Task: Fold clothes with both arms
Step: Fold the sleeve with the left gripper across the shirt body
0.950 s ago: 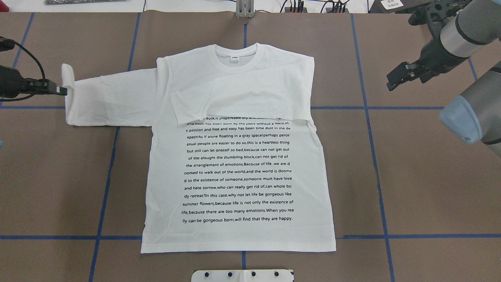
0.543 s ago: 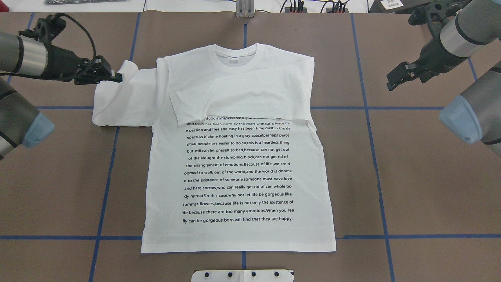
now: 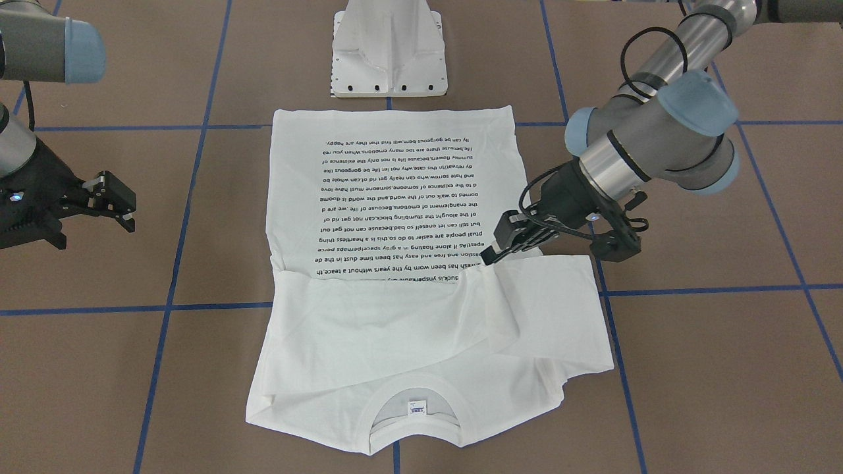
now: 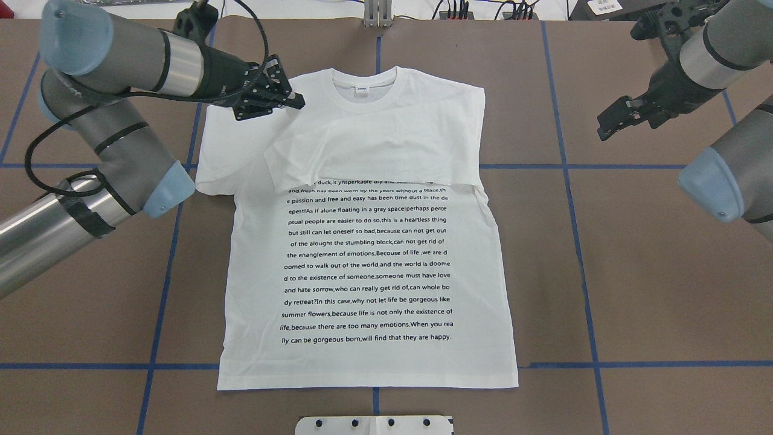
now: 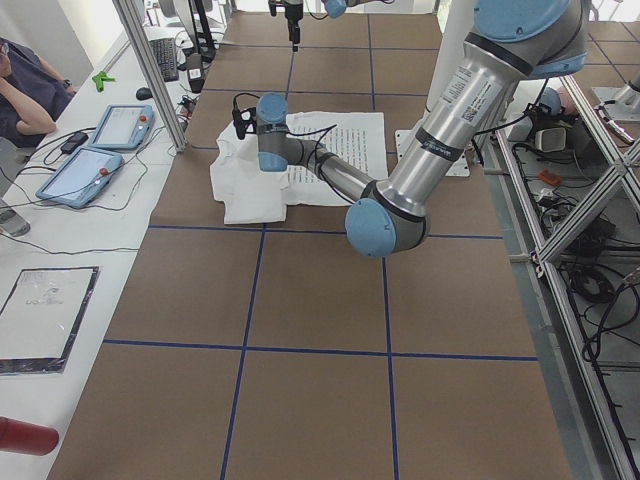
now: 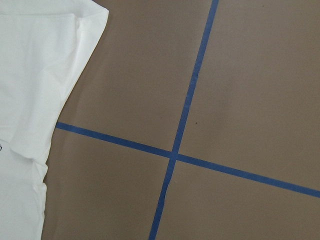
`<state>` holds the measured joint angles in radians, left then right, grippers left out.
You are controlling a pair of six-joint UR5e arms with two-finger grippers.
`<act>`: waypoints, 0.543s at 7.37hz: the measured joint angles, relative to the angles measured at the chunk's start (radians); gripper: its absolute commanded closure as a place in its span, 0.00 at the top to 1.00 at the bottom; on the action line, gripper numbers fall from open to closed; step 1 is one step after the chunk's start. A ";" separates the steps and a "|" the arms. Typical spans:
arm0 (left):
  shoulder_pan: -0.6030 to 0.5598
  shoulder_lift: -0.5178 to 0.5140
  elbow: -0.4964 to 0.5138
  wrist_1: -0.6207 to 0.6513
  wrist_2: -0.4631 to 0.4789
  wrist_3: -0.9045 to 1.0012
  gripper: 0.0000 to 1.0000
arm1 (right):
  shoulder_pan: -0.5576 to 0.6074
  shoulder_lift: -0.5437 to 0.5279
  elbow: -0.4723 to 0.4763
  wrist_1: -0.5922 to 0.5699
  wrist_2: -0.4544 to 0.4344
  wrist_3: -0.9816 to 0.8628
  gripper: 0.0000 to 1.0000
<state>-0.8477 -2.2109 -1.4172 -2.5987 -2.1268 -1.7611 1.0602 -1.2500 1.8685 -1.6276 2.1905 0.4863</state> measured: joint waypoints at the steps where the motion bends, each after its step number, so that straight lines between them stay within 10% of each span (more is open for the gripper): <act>1: 0.046 -0.047 0.004 0.038 0.061 -0.031 0.00 | 0.000 0.000 0.000 0.000 0.000 0.000 1.00; 4: 0.174 -0.120 0.009 0.073 0.194 -0.048 0.00 | 0.000 0.000 0.000 0.000 0.000 0.000 1.00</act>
<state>-0.6738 -2.3307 -1.4077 -2.5254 -1.9330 -1.8096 1.0600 -1.2502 1.8684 -1.6276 2.1905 0.4863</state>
